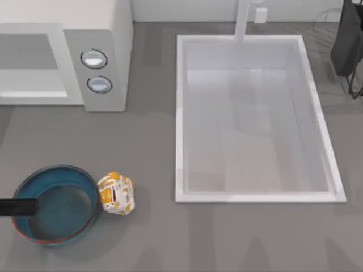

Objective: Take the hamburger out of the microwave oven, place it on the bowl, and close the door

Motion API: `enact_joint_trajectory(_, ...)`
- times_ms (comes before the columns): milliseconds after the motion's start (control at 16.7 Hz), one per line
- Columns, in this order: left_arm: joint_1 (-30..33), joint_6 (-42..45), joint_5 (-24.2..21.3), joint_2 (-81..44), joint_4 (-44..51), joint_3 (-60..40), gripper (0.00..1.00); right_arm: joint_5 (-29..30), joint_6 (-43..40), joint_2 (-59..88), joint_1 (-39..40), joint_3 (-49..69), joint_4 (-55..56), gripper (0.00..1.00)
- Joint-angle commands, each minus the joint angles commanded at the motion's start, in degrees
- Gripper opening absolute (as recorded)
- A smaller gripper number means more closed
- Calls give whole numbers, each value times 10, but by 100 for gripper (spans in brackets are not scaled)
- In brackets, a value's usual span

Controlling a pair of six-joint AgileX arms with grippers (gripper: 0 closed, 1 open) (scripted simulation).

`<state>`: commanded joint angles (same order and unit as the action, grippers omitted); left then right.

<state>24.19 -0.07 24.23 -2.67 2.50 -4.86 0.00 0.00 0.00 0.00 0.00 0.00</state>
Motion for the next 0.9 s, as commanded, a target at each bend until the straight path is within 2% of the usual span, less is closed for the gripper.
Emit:
enact_joint_trajectory(240,97,0,97,-23,-11,-13,0,0,0,0,0,0,0,100)
enact_joint_trajectory(420,135,0,134,-35,-17,-19,0,0,0,0,0,0,0,100)
enact_joint_trajectory(720,134,-1,134,-33,-17,-16,0,0,0,0,0,0,0,100)
enact_joint_trajectory(900,99,14,99,-67,4,-48,0,0,0,0,0,0,0,100)
